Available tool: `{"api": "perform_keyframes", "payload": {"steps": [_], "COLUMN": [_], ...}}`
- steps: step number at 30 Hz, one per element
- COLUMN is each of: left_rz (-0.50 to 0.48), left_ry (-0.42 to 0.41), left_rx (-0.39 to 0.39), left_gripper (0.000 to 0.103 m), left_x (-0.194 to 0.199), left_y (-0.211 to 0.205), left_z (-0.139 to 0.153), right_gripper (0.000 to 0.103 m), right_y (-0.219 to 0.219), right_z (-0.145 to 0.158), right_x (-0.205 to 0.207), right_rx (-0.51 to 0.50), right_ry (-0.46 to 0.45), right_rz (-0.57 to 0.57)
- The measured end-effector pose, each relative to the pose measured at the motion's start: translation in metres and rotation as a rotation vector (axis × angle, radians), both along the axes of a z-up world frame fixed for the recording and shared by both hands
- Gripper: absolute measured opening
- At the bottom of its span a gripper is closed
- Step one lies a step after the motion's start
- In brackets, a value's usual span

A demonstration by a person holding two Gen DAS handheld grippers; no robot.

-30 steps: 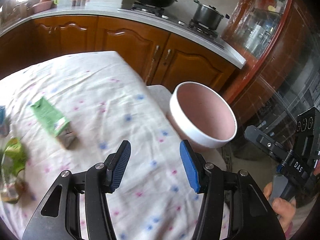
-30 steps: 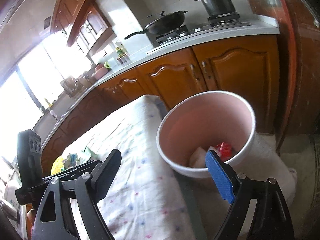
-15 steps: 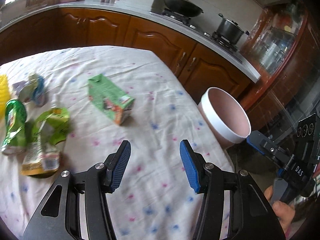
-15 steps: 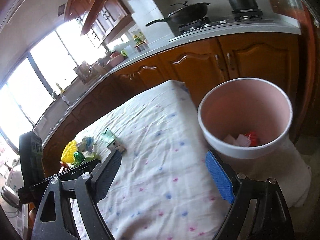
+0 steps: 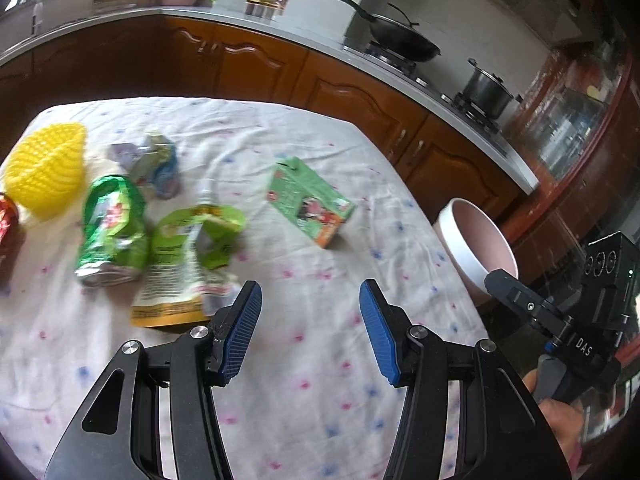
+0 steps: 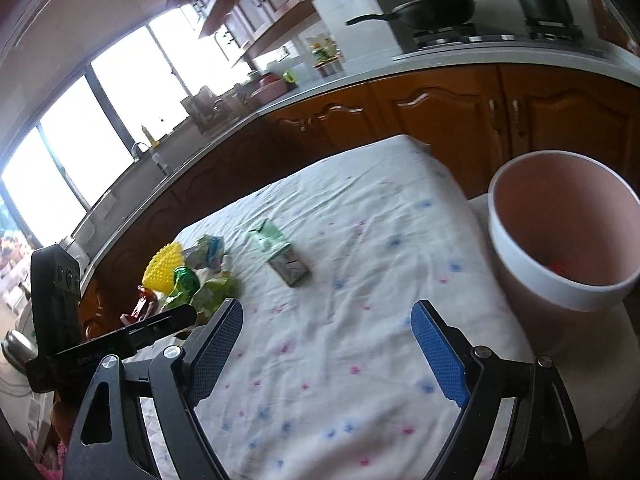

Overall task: Collect trash
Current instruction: 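Move both open tools back over the remaining table trash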

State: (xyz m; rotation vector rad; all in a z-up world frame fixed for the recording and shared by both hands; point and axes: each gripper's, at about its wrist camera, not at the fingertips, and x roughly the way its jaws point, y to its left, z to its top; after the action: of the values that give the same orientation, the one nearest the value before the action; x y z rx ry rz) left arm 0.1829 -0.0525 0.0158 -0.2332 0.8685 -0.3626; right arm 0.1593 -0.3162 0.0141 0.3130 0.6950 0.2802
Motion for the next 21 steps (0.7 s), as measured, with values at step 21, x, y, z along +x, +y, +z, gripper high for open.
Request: {"api": "perform_keyframes", "payload": {"steps": [21], "left_rz": [0.126], "left_ry": [-0.03], "left_rx": [0.053], "left_gripper": [0.051], "left_x": [0.029], "left_y": [0.074], "left_z": [0.01], "right_gripper": [0.091], "right_y": [0.063], "right_z": [0.0], "right_x": [0.037], "right_rx": [-0.06], "right_ry": [0.016], "right_rz": [0.1]}}
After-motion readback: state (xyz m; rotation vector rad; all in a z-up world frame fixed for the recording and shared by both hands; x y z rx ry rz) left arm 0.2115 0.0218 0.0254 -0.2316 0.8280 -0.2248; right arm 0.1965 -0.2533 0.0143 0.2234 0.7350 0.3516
